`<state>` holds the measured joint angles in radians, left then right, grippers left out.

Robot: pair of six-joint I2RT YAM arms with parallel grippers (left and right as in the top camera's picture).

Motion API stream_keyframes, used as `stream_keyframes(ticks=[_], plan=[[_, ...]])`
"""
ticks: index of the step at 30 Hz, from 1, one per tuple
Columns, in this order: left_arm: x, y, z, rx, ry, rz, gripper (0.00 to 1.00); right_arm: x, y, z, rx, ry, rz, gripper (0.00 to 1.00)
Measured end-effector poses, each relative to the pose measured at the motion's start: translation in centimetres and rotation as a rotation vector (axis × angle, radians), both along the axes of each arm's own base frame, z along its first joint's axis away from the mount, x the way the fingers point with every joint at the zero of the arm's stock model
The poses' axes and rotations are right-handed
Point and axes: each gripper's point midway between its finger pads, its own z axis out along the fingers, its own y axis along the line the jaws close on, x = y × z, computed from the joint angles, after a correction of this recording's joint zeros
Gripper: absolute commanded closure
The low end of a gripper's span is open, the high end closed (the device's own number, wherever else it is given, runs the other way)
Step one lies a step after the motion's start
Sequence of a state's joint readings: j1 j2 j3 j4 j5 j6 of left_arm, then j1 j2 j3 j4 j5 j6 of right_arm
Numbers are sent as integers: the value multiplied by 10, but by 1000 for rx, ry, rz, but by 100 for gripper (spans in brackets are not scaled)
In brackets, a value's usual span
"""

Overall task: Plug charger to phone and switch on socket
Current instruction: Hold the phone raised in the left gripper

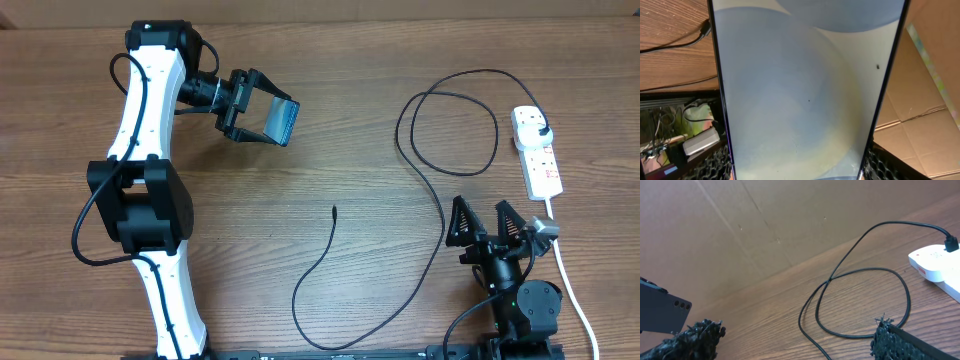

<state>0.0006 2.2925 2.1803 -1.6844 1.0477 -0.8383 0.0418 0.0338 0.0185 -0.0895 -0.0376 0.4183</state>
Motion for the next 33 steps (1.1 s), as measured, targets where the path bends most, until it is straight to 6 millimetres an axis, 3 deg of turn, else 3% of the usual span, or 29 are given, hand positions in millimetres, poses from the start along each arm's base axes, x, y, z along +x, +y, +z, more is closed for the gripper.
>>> stream_keyframes(ticks=[23, 33], plan=[[-1, 2, -3, 20, -1, -5, 96, 0, 0, 0, 0, 0, 0, 0], [-4, 10, -15, 107, -1, -26, 96, 0, 0, 0, 0, 0, 0, 0]])
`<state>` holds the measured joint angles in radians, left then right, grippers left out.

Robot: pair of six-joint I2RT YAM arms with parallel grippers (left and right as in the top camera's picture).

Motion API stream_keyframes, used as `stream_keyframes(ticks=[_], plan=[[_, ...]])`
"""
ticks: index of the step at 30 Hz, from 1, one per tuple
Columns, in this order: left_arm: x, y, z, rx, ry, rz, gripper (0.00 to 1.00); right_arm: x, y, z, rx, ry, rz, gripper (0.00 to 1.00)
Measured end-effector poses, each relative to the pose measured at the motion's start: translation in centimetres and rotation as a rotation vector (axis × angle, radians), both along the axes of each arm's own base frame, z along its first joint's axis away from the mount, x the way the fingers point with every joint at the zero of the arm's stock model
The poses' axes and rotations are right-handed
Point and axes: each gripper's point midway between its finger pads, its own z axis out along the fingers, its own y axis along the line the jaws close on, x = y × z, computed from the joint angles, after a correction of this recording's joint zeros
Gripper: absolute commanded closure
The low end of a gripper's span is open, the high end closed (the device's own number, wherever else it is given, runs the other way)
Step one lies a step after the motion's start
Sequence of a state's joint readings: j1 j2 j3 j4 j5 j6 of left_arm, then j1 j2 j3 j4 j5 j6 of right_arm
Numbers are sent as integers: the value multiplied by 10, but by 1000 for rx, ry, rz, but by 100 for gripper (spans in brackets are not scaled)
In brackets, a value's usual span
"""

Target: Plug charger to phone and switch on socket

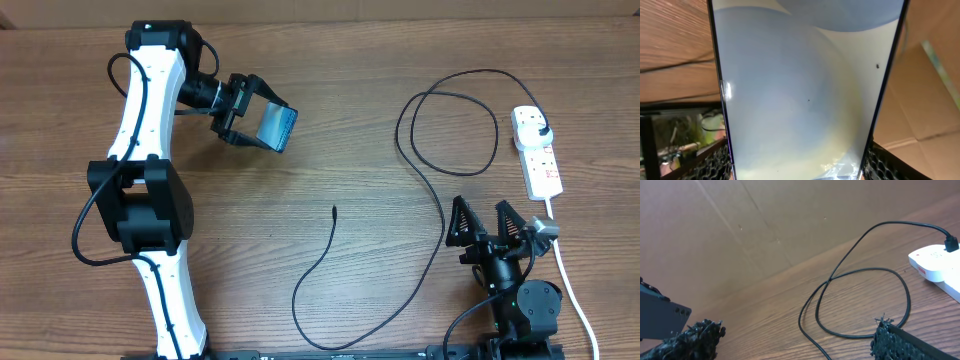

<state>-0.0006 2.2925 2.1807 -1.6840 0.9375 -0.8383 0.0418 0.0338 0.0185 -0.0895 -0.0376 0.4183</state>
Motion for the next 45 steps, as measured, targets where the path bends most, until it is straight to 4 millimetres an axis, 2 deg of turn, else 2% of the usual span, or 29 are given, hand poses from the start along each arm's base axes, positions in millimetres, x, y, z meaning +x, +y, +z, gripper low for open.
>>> stream_keyframes(ticks=[6, 12, 19, 24, 30, 33, 38, 41, 43, 45], plan=[[-8, 0, -16, 125, -2, -63, 96, 0, 0, 0, 0, 0, 0, 0], [-19, -14, -30, 239, -22, -162, 96, 0, 0, 0, 0, 0, 0, 0], [-18, -26, -41, 321, -92, -233, 96, 0, 1, 0, 1, -1, 7, 0], [-13, -24, -45, 349, -117, -238, 96, 0, 5, 2, 2, -6, 27, 0], [-11, -23, -46, 359, -127, -238, 96, -4, 21, 2, 96, 12, 119, 0], [-10, -23, -46, 359, -130, -237, 96, -8, 26, 7, 168, 63, 146, 0], [-10, -23, -46, 359, -134, -237, 96, -9, 28, 35, 220, 150, 144, 0], [-9, -23, -46, 359, -135, -236, 96, 1, 31, 44, 236, 247, 146, 0], [-9, -23, -46, 360, -135, -236, 96, 11, 36, 41, 250, 355, 161, 0], [-9, -23, -46, 359, -136, -236, 96, 28, 46, 36, 275, 497, 192, 0]])
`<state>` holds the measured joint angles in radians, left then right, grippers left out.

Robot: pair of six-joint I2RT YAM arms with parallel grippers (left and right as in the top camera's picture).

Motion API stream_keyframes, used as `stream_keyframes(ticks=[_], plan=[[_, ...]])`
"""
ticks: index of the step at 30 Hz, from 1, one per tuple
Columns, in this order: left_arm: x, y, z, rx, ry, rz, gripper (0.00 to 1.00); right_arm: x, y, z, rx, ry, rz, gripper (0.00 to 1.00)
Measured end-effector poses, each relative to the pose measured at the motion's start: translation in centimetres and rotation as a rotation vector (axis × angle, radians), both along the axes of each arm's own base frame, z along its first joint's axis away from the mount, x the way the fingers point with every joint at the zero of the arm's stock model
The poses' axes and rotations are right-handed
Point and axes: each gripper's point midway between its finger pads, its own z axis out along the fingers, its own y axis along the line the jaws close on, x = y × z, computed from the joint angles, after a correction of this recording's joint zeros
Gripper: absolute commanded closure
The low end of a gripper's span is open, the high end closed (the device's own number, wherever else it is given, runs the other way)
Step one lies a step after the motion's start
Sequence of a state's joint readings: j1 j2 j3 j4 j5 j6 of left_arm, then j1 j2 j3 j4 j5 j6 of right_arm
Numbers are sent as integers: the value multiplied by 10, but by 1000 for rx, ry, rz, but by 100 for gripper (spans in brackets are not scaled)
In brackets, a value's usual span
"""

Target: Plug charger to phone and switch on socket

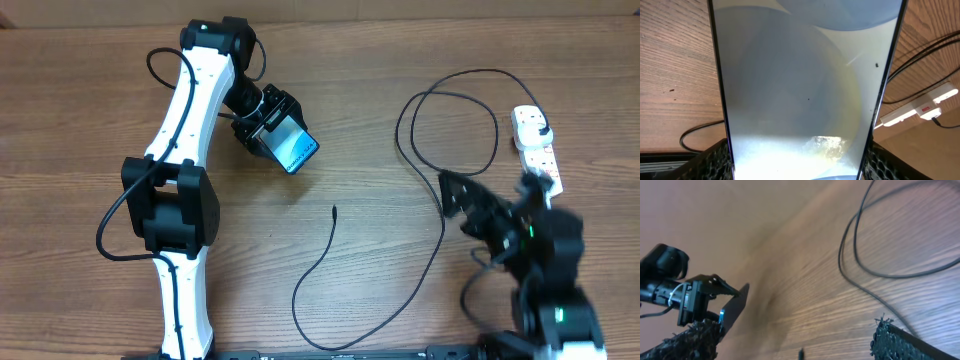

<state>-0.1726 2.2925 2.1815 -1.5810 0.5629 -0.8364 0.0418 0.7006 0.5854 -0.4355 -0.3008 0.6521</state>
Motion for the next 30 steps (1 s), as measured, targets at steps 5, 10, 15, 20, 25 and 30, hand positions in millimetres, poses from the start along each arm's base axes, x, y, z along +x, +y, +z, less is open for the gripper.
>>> stream_keyframes(ticks=[5, 10, 15, 20, 25, 30], plan=[[0, 0, 0, 3, 5, 9, 96, 37, 37, -14, 122, 195, 189, 0], [2, 0, 0, 7, 14, 41, 96, 67, 86, -12, 359, 181, 486, 0], [3, 2, -2, 30, 34, 77, 96, 58, 106, -52, 524, 368, 602, 0], [0, 3, -7, 117, 64, 134, 96, 50, 124, -63, 510, 400, 650, 0], [-4, -7, -11, 173, 85, 167, 96, 47, 139, -70, 459, 408, 654, 0], [-8, -23, -12, 204, 98, 201, 96, 46, 145, -71, 437, 403, 657, 0]])
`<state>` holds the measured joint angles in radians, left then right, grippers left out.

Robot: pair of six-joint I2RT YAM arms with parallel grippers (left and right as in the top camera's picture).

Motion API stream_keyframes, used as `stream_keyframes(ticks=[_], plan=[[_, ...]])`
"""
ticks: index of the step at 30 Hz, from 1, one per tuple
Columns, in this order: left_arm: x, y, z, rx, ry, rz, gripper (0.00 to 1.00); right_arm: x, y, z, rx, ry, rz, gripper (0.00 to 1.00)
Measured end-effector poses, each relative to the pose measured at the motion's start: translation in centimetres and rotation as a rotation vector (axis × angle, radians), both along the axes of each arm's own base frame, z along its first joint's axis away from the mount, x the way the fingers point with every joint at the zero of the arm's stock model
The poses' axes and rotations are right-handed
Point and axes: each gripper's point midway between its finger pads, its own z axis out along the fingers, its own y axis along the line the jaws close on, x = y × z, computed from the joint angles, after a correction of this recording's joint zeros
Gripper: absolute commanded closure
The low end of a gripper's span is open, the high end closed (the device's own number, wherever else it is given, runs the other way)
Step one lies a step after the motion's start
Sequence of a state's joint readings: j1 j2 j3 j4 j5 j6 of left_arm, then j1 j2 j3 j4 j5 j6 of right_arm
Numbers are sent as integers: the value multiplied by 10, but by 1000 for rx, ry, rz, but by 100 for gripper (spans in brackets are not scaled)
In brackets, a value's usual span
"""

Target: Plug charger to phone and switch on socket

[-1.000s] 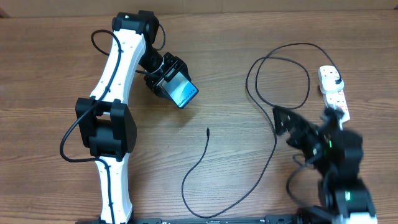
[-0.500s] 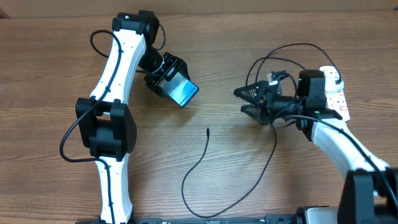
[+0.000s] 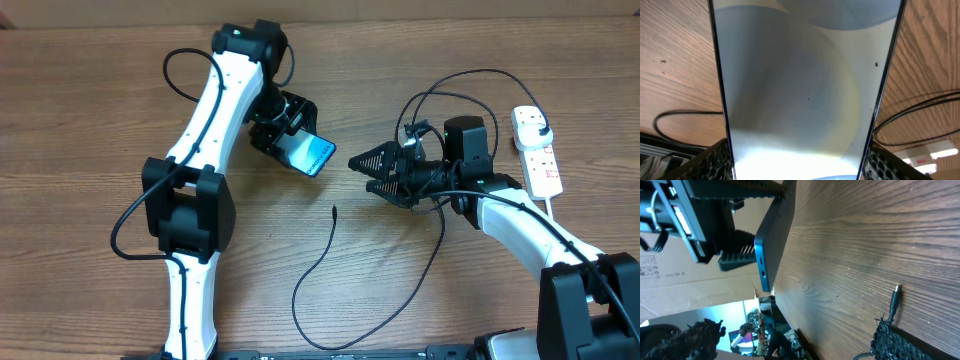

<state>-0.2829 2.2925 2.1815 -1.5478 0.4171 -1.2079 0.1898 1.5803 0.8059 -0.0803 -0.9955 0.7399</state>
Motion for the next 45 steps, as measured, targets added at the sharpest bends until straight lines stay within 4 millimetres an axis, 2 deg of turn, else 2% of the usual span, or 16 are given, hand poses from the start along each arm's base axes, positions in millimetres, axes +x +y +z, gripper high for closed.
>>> stream_keyframes(ticks=[4, 7, 14, 17, 22, 35, 38, 42, 45], plan=[[-3, -15, -1, 8, -2, 5, 96, 2, -1, -2, -12, -2, -12, 0], [-12, -37, -1, 16, 5, -2, 96, 3, -2, -3, -20, 0, -19, 0], [-18, -86, -1, -18, -50, -35, 96, 3, -3, -5, -26, 4, -24, 0], [-21, -99, 0, -34, -64, -48, 96, 2, -4, -7, -35, 20, -29, 1], [-25, -104, 0, -35, -56, -48, 96, 1, -8, -16, -70, 50, -54, 6], [-29, -102, 0, -23, -25, -16, 96, 17, -18, -25, -137, 67, -167, 7], [-30, -104, 2, -34, -11, -3, 96, 19, -20, -26, -141, 77, -187, 14], [-31, -106, 3, -44, 1, 9, 96, 20, -20, -27, -141, 90, -201, 37], [-32, -108, 4, -50, 13, 25, 96, 21, -21, -27, -142, 88, -202, 45]])
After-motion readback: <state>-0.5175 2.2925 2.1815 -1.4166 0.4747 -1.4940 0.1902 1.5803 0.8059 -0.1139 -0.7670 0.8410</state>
